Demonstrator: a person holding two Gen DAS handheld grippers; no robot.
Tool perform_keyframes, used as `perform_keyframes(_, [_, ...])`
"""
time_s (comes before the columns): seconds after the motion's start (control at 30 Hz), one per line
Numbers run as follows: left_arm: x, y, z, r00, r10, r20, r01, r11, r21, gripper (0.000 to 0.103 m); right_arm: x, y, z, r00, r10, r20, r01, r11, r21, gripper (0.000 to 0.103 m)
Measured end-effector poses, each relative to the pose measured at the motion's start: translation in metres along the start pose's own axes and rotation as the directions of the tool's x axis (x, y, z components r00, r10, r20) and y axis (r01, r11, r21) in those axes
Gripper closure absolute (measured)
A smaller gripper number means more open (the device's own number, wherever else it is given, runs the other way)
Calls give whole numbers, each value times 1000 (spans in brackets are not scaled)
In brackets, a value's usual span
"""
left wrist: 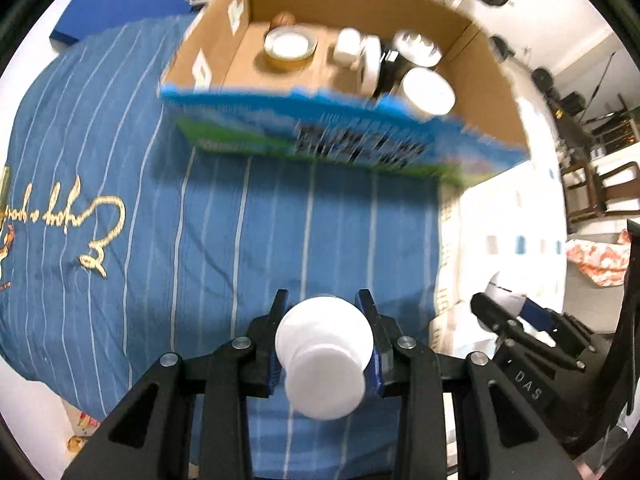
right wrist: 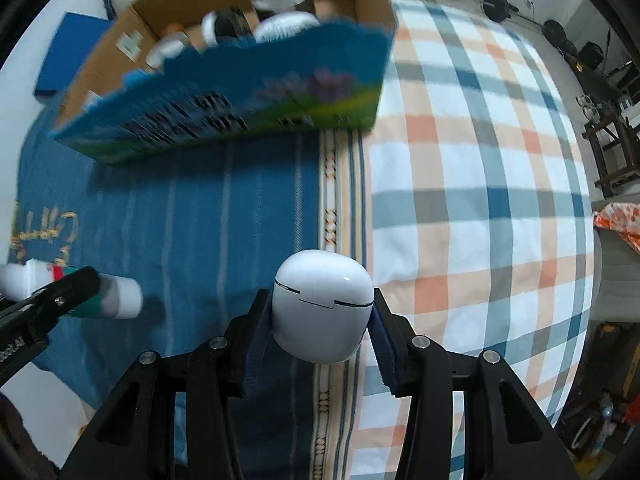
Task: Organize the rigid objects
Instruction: 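Lift the spray bottle and earbud case up toward the box, then lower the spray bottle and earbud case into the box and release them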
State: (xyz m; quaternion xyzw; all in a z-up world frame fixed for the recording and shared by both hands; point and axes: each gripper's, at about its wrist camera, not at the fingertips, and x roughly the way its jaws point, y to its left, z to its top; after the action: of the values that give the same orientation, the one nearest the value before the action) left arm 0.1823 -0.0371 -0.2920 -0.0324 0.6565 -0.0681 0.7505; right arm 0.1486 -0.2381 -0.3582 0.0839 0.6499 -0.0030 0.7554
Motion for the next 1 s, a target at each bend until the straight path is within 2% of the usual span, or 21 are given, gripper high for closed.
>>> perform_keyframes(0.13, [-31, -14, 19, 996, -35, 77, 34, 999, 8, 73, -49, 1, 23, 995, 47, 84, -46, 999, -7, 54])
perform_keyframes(0.27, [-72, -22, 46, 984, -71, 162, 66, 997, 35, 73, -71, 2, 51, 984, 85, 157, -84, 996, -13, 54])
perform_keyframes(0.4, [-83, -19, 77, 981, -116, 158, 110, 993, 50, 73, -96, 5, 84, 972, 114, 206, -113, 993, -19, 54])
perform_keyframes(0.47, [-83, -15, 94, 982, -98, 160, 90, 994, 54, 73, -94, 12, 104, 967, 121, 224, -120, 993, -18, 54])
perform_keyframes(0.6, [-59, -4, 131, 992, -57, 112, 50, 997, 66, 73, -81, 12, 142, 970, 111, 215, -111, 994, -12, 54])
perform_keyframes(0.73, [-17, 10, 163, 998, -56, -5, 56, 997, 49, 73, -52, 10, 172, 983, 90, 160, -91, 996, 0, 54])
perform_keyframes(1.0, [53, 15, 202, 987, -32, -160, 41, 998, 52, 73, 17, 11, 204, 999, 37, 32, -37, 999, 6, 54])
